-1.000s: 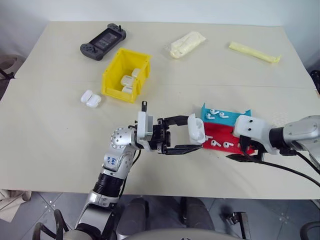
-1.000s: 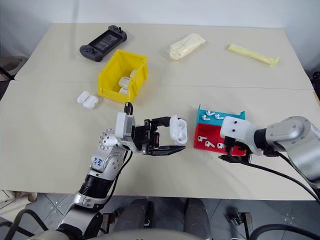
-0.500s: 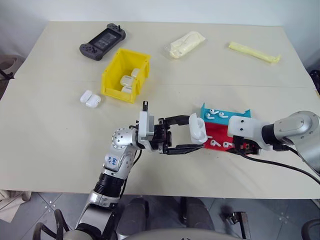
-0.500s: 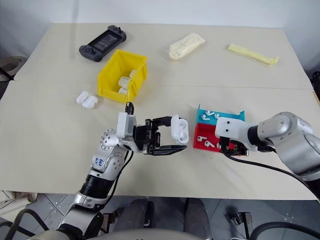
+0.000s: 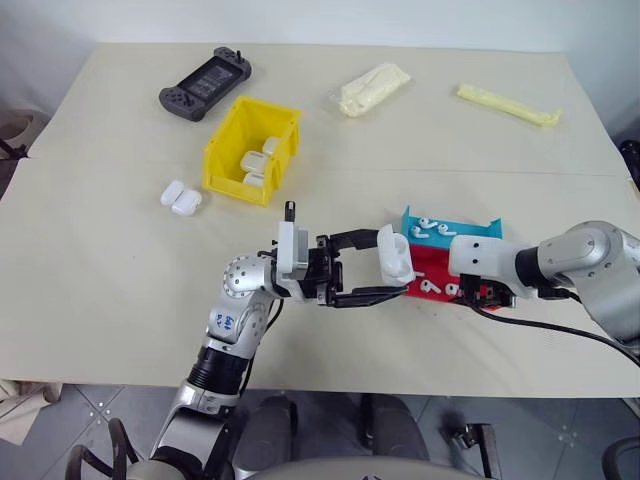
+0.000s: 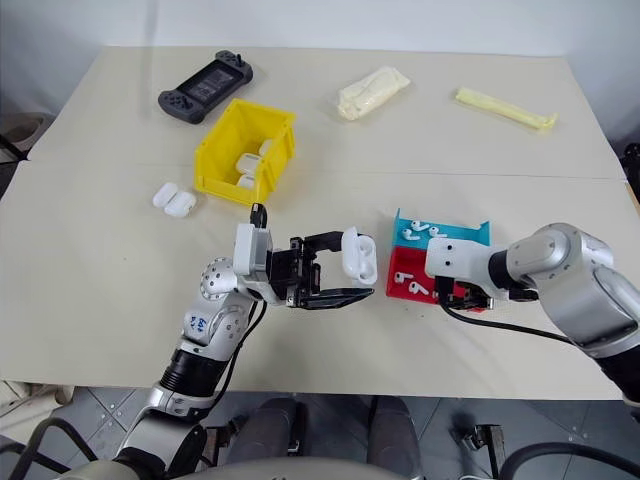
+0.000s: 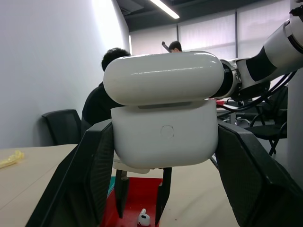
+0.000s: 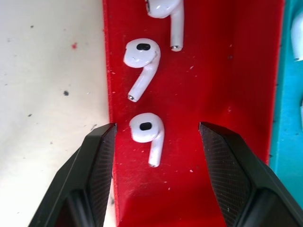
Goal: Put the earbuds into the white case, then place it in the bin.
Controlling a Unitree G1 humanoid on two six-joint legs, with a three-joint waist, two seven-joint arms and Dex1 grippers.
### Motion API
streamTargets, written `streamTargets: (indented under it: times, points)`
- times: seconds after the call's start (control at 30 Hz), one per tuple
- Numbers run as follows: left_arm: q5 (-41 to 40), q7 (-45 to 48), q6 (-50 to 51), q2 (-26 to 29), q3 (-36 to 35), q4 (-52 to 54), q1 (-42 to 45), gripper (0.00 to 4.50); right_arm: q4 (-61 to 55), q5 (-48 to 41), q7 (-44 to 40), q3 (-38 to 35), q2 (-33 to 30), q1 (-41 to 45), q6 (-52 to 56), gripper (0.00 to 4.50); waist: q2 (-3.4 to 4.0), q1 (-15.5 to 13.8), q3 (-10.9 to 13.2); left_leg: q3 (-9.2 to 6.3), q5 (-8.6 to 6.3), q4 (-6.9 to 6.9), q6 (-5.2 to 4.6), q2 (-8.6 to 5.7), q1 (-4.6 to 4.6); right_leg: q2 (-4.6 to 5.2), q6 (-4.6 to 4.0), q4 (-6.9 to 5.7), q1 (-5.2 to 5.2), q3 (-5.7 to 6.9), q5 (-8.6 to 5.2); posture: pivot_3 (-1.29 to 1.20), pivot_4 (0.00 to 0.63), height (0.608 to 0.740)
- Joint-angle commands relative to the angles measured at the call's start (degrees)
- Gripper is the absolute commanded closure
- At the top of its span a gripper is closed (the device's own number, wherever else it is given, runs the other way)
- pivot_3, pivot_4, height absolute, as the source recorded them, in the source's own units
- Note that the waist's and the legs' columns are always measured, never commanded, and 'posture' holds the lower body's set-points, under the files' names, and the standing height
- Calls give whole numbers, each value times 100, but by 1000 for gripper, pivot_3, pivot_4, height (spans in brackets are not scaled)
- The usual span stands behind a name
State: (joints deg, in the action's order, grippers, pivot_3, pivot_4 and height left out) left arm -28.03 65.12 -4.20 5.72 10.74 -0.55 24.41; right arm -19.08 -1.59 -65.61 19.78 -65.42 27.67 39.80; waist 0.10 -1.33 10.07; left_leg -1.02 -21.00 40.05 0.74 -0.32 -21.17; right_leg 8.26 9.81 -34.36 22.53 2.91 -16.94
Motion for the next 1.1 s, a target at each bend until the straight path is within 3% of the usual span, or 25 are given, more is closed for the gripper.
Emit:
streamTargets:
  times: [0.03, 0.13, 0.3, 0.7, 0.9, 1.1]
  points:
    - [-41, -30, -53, -9, 19, 227, 28, 1705, 38, 109, -40, 11, 73, -6, -63, 1662, 0, 0, 0, 0, 0, 0, 0, 0, 0, 0, 0, 0, 0, 0, 0, 0, 150, 740]
    - [-44, -38, -50, -2, 11, 233, 30, 1705, 72, 158, -84, 18, 96, -22, -91, 2284, 0, 0, 0, 0, 0, 1, 0, 0, 0, 0, 0, 0, -1, 0, 0, 0, 150, 740]
    - [-47, -37, -52, 16, 4, 241, 31, 1705, 67, 203, -175, 15, 105, -32, -99, 3936, 0, -3, 0, 0, 0, 1, 0, 0, 0, 0, 0, 0, -1, 0, 0, 0, 150, 740]
    - [-45, -19, -76, 41, -22, 155, 94, 1705, 52, 78, -180, -277, 102, -68, -19, 3936, 0, -6, 0, 0, 0, 1, 0, -1, 0, 0, 0, 0, -1, 0, 0, 0, 150, 740]
    - [-140, 25, -20, 32, -63, 107, 88, 1705, -292, -985, -372, -1648, 108, -265, 121, 3936, 0, -11, 1, 0, 0, 1, 0, -1, -2, 0, 0, 1, 0, 0, 0, 0, 150, 740]
    - [-410, 26, 299, -119, -183, -151, 262, 1705, -453, -1949, -402, -3474, 473, -1255, -301, 3936, -3, -60, 3, -3, 0, 3, -1, -1, -3, 0, 4, 4, -8, 7, 2, 0, 150, 740]
